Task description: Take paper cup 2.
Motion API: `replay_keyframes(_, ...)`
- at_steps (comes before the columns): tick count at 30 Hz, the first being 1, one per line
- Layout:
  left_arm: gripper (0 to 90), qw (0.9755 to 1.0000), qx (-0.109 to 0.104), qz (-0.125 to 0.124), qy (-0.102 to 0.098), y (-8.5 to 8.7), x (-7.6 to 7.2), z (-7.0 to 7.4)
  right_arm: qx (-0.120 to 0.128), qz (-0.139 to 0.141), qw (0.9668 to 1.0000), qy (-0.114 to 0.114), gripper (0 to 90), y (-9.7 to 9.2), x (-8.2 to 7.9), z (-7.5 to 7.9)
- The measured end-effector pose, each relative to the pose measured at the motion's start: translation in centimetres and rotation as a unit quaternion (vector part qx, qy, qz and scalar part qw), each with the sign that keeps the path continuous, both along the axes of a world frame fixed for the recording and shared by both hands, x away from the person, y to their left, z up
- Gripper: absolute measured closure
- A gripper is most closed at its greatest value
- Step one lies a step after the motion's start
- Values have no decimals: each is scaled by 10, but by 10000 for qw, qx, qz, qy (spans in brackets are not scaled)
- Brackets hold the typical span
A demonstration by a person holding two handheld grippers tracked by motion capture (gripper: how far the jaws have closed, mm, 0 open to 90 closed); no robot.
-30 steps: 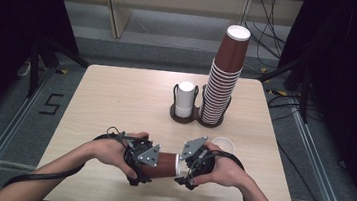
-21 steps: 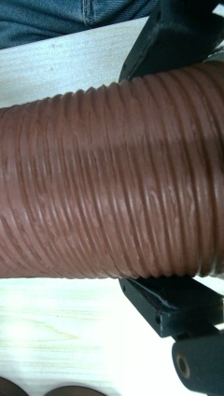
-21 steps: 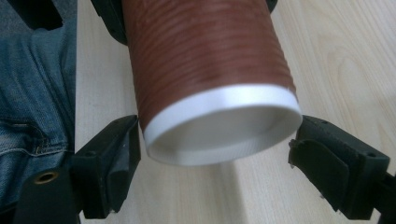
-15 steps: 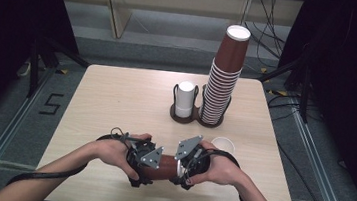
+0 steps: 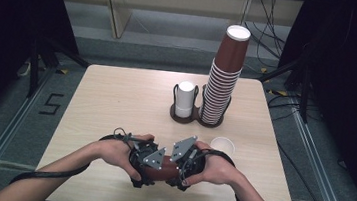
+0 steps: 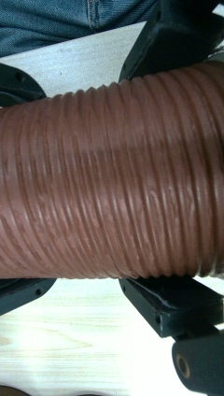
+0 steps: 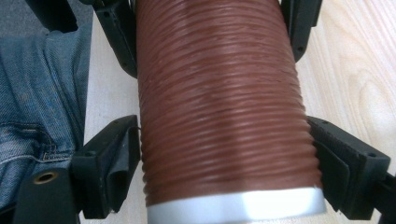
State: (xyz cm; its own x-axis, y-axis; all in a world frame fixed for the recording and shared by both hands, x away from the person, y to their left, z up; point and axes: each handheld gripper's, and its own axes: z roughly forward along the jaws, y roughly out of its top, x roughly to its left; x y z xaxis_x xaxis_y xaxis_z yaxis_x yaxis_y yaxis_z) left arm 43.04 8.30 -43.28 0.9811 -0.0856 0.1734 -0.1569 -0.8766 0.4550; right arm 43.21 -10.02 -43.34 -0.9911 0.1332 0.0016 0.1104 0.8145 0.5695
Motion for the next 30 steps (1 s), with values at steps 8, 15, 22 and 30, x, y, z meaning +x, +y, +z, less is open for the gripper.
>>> replay_keyframes(8, 106, 10000, -6, -17, 24, -2, 0, 0, -12, 53, 10000, -10, 188, 2, 0, -3)
replay_keyframes(15, 106, 10000, 6, -29, 10, -3, -1, 1, 7, 120, 9999, -73, 203, 1, 1, -3)
replay_keyframes(22, 104, 10000, 20, -40, 14, -3, -1, 1, -1, 170, 9998, -88, 215, 0, 1, -4)
replay_keyframes(30, 89, 9999, 29, -75, 72, -2, -1, 1, 14, 182, 9998, -22, 219, 0, 1, -4)
